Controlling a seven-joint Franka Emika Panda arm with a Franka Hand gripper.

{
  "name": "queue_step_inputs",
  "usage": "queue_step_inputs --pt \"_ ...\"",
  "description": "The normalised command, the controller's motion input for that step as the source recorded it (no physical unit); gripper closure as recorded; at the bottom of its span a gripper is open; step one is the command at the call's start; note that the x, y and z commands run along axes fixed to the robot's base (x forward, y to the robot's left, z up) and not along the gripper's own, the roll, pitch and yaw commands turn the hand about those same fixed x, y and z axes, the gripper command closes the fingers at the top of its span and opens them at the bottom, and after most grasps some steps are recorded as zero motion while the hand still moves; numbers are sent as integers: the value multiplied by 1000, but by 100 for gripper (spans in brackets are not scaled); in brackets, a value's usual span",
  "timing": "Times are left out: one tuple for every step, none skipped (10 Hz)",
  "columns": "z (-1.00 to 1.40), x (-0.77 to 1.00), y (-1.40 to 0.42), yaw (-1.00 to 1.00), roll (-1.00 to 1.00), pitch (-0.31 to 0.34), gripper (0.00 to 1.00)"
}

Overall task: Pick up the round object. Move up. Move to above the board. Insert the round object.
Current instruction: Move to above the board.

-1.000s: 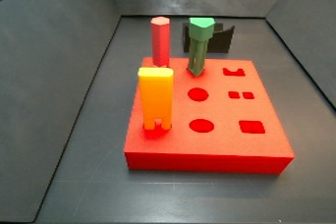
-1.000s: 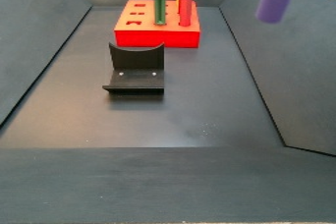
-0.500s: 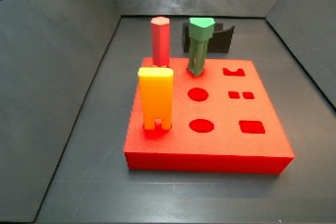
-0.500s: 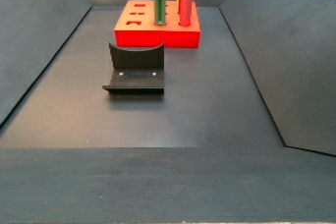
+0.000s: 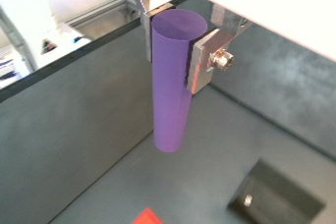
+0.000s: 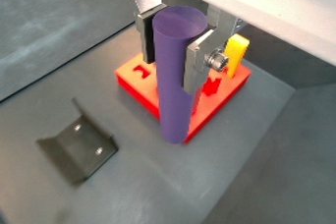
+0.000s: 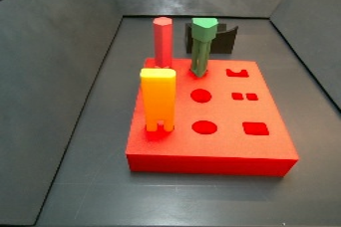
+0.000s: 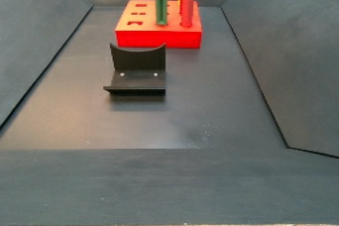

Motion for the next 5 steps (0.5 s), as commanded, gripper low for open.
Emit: queue_step_inputs --pt "36 288 -1000 6 -19 95 100" --pt "39 300 -1000 6 10 103 100" --pt "42 317 -1000 9 11 111 100" --pt "49 328 -1000 7 5 117 100" --pt "51 335 -1000 2 0 122 100"
